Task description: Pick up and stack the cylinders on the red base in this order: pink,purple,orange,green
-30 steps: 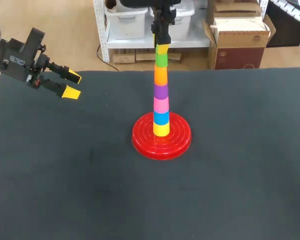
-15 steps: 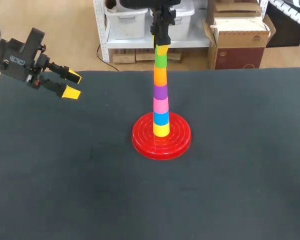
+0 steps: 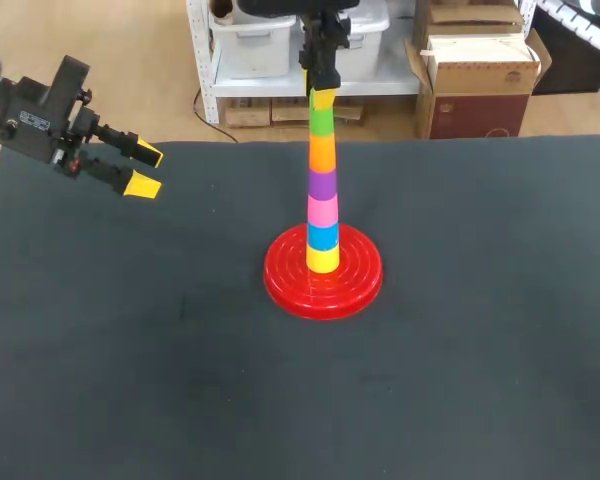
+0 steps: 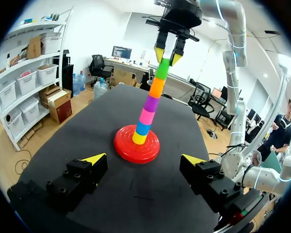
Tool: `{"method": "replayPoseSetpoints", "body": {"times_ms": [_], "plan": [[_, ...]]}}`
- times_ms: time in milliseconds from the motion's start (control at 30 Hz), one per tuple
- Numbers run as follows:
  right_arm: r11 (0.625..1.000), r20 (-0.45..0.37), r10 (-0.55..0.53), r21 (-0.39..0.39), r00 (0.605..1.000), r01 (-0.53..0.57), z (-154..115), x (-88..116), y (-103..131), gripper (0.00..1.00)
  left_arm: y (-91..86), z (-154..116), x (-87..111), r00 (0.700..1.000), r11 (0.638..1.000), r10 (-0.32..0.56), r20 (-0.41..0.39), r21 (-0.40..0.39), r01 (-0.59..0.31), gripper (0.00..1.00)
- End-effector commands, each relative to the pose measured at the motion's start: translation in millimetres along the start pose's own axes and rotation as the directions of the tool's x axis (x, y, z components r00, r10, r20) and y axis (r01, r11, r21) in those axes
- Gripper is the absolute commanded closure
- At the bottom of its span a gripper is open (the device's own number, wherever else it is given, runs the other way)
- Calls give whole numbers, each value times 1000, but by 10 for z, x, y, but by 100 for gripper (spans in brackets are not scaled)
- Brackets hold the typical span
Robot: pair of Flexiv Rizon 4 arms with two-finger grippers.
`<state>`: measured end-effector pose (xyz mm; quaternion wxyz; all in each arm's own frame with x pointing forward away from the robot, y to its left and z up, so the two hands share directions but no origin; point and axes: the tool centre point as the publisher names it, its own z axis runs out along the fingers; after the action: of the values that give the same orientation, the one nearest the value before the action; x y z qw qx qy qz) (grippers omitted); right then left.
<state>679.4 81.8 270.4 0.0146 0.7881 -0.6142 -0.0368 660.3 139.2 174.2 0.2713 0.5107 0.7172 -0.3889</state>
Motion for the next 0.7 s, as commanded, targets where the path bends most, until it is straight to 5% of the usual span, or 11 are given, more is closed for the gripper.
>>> {"method": "replayPoseSetpoints", "body": {"times_ms": [33, 700], "plan": [[1000, 0, 3, -4, 1000, -3, 38, 11, 5, 100, 21, -2, 6, 1000, 1000, 2, 0, 5, -2, 0], [999, 29, 50, -15, 998, -50, 265, 21, 44, 100, 21, -2, 6, 1000, 1000, 2, 0, 5, -2, 0]]}}
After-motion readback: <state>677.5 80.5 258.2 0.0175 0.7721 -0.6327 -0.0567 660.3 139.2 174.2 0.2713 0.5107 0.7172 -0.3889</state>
